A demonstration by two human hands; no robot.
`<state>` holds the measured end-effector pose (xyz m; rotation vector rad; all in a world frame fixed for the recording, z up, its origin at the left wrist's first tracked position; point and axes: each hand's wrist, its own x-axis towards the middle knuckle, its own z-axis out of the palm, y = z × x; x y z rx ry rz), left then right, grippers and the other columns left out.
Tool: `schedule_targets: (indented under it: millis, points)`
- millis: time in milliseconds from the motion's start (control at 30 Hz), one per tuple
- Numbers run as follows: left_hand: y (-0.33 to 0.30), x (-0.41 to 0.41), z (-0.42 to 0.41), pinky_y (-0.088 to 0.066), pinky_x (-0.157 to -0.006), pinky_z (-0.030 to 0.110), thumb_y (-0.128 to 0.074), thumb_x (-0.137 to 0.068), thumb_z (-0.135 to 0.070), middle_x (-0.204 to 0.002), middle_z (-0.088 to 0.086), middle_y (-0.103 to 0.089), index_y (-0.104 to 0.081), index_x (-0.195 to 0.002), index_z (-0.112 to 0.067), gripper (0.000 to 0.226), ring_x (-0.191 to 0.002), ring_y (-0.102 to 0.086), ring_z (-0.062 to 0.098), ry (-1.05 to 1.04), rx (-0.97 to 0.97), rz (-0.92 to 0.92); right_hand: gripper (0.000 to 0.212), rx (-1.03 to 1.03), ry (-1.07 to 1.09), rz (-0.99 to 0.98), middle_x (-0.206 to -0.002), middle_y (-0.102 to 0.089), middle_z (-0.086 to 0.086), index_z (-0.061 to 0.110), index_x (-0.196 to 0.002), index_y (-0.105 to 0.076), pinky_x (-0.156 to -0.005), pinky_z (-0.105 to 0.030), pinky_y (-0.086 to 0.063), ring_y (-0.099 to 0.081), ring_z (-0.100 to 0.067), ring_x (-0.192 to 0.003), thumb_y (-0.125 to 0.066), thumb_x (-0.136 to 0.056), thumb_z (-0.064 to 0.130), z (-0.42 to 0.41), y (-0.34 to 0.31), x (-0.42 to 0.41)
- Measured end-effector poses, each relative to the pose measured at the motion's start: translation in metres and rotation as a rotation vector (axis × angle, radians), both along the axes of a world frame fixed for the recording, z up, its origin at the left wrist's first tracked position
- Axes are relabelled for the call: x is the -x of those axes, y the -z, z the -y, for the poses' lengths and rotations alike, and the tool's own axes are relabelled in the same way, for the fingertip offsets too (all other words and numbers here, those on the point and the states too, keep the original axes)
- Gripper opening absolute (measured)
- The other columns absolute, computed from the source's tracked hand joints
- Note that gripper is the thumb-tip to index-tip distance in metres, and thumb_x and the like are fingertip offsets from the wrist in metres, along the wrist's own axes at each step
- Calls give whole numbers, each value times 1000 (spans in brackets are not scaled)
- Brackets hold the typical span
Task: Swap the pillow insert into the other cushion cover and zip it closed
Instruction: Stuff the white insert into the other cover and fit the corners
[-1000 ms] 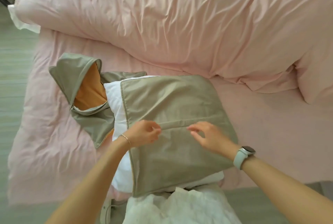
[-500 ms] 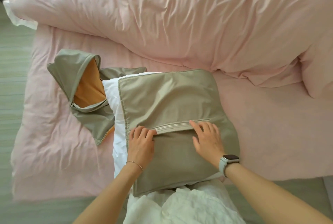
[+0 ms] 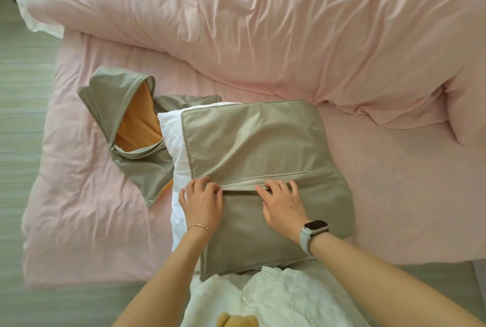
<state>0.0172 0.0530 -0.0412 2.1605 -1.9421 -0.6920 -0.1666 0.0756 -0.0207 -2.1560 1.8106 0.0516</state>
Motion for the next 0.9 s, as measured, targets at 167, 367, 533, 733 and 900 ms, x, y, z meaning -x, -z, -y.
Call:
schedule_targets:
  millis: [167,367,533,733,900]
  points:
    - [0,-13,15,-33,-96,32,-66,-82,-11,-123,21,-46,-66,-96,-5,15,-118,-43,34,-181,-139,-251,49,-5,47,13,-85,-65,-1,15,-94,-69,-81,-60,-46,-65,-22,-80,-85,-47,17,6,-3,-16]
    - [-10,-26,28,-37,-80,28,-64,-85,-22,-100,7,-59,-51,-116,-7,37,-95,-56,25,-589,-283,-420,35,-177,61,137,-125,-54,-2,17,-125,-54,-111,-42,-15,-43,-22,-121,-47,-91,16,20,-9,-29]
    - [-29,-28,31,-49,-64,23,-62,-86,-6,-82,6,-64,-63,-85,-11,5,-75,-62,18,-677,-387,-951,33,-272,86,310,-125,-54,-1,21,-127,-53,-96,-33,-29,-43,-21,-118,-38,-98,24,37,-19,-47]
    - [-55,-20,25,-54,-66,19,-54,-89,3,-81,1,-71,-63,-100,-9,19,-73,-67,9,-521,-326,-1133,27,-424,411,554,-101,-64,-3,14,-105,-59,-76,-28,-36,-56,-22,-99,-46,-95,36,54,-28,-62]
    - [-61,-19,26,-55,-65,22,-53,-89,3,-79,1,-72,-64,-99,-10,19,-72,-67,12,-520,-323,-1204,18,-269,381,532,-95,-61,0,16,-93,-56,-73,-28,-36,-55,-19,-91,-52,-91,34,57,-40,-66]
